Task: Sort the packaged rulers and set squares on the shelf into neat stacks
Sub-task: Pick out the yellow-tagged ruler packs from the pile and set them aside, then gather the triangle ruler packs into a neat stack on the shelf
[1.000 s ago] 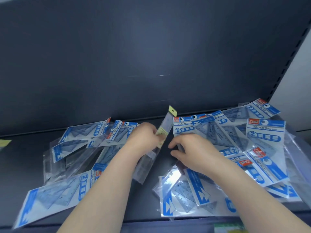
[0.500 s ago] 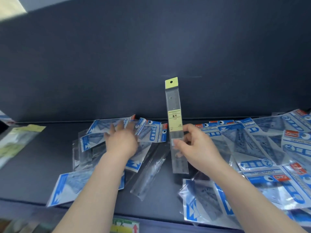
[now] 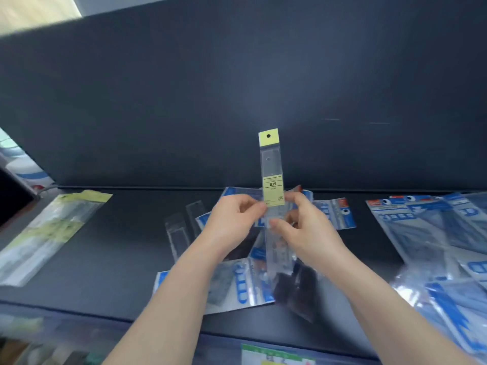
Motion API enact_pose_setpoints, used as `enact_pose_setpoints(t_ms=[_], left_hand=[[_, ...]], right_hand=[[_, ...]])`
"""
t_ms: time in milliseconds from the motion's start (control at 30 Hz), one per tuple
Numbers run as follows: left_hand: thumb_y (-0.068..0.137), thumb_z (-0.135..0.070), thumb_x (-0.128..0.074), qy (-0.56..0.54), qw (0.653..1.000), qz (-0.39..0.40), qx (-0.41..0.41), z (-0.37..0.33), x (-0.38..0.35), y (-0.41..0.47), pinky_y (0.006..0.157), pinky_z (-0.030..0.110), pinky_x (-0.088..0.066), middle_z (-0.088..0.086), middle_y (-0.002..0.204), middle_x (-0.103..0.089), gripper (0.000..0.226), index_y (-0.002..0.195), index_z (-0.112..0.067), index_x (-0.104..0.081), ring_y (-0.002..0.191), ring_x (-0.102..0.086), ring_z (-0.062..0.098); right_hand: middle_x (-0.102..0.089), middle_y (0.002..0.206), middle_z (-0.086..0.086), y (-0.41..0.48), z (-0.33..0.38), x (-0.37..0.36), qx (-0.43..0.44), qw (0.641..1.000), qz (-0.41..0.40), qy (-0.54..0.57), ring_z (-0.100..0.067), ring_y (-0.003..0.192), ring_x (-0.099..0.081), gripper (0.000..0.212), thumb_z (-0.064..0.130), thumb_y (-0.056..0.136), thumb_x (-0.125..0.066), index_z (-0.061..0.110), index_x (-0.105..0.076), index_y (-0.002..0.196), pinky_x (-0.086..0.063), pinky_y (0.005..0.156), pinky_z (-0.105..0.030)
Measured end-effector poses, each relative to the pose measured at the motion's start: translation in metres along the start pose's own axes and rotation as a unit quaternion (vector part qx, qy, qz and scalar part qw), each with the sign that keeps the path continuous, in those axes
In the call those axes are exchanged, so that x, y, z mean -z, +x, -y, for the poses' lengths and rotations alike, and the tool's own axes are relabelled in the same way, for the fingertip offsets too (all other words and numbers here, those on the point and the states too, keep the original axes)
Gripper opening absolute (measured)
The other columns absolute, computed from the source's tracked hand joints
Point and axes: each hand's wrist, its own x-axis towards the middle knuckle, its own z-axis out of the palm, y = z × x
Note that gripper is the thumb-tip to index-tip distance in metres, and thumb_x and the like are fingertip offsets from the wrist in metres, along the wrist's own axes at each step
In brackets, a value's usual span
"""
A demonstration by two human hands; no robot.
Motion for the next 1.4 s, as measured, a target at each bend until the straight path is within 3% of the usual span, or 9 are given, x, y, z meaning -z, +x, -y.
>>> enact_pose_setpoints(t_ms=[200,367,567,667,767,900,1067,1267,1400], left_hand=[[0.095,-0.025,-0.056,-0.056,0.995,-0.059,0.051,0.065,0.095,0.002,0.077,0.046,-0.056,0.003,0.074,-0.068,0.017,0.083,-0.014,-0.063,0.066,-0.061,0.019],[0.098,-0.031,-0.05,0.196,0.96,-0.19,0.063,0.13,0.195,-0.007,0.066,0.035,-0.046,-0.004,0.085,-0.064,0.015,0.092,-0.02,-0.058,0.078,-0.059,0.018],[0.099,-0.031,-0.048,0.32,0.899,-0.274,0.117,0.19,0.287,-0.025,0.074,0.038,-0.044,0.005,0.108,-0.065,0.017,0.106,-0.02,-0.058,0.095,-0.056,0.028],[0.096,-0.035,-0.054,0.423,0.882,-0.196,0.066,0.206,0.292,-0.028,0.093,0.044,-0.04,0.001,0.13,-0.053,0.032,0.126,-0.024,-0.051,0.122,-0.044,0.026],[0.096,-0.029,-0.052,0.465,0.873,-0.129,0.075,0.213,0.286,-0.027,0.096,0.045,-0.036,-0.003,0.131,-0.052,0.029,0.125,-0.031,-0.054,0.124,-0.041,0.024],[0.095,-0.027,-0.052,0.421,0.892,-0.161,0.033,0.203,0.271,-0.011,0.094,0.041,-0.04,-0.005,0.124,-0.058,0.024,0.118,-0.03,-0.061,0.117,-0.047,0.023],[0.095,-0.028,-0.055,0.321,0.943,-0.038,-0.078,0.168,0.213,0.019,0.095,0.039,-0.043,-0.008,0.13,-0.056,0.028,0.122,-0.03,-0.06,0.119,-0.046,0.021],[0.094,-0.036,-0.056,0.307,0.923,0.104,-0.209,0.121,0.129,0.025,0.112,0.041,-0.029,-0.012,0.153,-0.033,0.046,0.139,-0.039,-0.047,0.141,-0.026,0.015],[0.096,-0.046,-0.05,0.324,0.905,0.174,-0.215,0.098,0.088,0.023,0.118,0.051,-0.015,-0.009,0.161,-0.016,0.054,0.147,-0.04,-0.035,0.147,-0.011,0.016]], right_hand=[[-0.07,0.082,0.011,0.01,0.059,-0.094,0.046,0.995,0.067,-0.057,-0.007,0.08,-0.065,0.038,0.034,0.094,-0.051,0.038,-0.045,0.131,-0.053,0.076,-0.036],[-0.063,0.118,0.014,0.021,0.11,-0.179,0.141,0.96,0.102,-0.219,-0.014,0.115,-0.054,0.032,0.035,0.094,-0.051,0.036,-0.054,0.126,-0.048,0.09,-0.033],[-0.052,0.129,0.01,0.027,0.146,-0.261,0.183,0.921,0.155,-0.309,-0.018,0.12,-0.046,0.031,0.033,0.096,-0.046,0.032,-0.053,0.126,-0.042,0.089,-0.033],[-0.05,0.129,0.008,0.031,0.155,-0.278,0.193,0.9,0.16,-0.356,-0.019,0.118,-0.047,0.03,0.035,0.096,-0.046,0.031,-0.052,0.125,-0.041,0.085,-0.033],[-0.052,0.125,0.007,0.037,0.163,-0.28,0.186,0.89,0.17,-0.379,-0.02,0.115,-0.05,0.03,0.038,0.094,-0.048,0.032,-0.053,0.123,-0.043,0.08,-0.031],[-0.055,0.124,0.012,0.035,0.162,-0.268,0.182,0.9,0.191,-0.348,-0.016,0.116,-0.053,0.028,0.038,0.094,-0.047,0.037,-0.056,0.12,-0.043,0.084,-0.03],[-0.058,0.123,0.014,0.023,0.124,-0.211,0.12,0.932,0.052,-0.338,-0.012,0.125,-0.048,0.026,0.032,0.094,-0.048,0.035,-0.061,0.116,-0.043,0.09,-0.029],[-0.054,0.134,0.008,-0.009,0.058,-0.133,0.02,0.919,-0.055,-0.391,-0.019,0.136,-0.039,0.03,0.019,0.091,-0.051,0.027,-0.064,0.116,-0.038,0.095,-0.035],[-0.069,0.105,0.001,-0.034,0.022,-0.093,-0.013,0.915,-0.12,-0.384,-0.027,0.109,-0.063,0.027,0.007,0.07,-0.069,0.019,-0.071,0.094,-0.052,0.073,-0.039]])
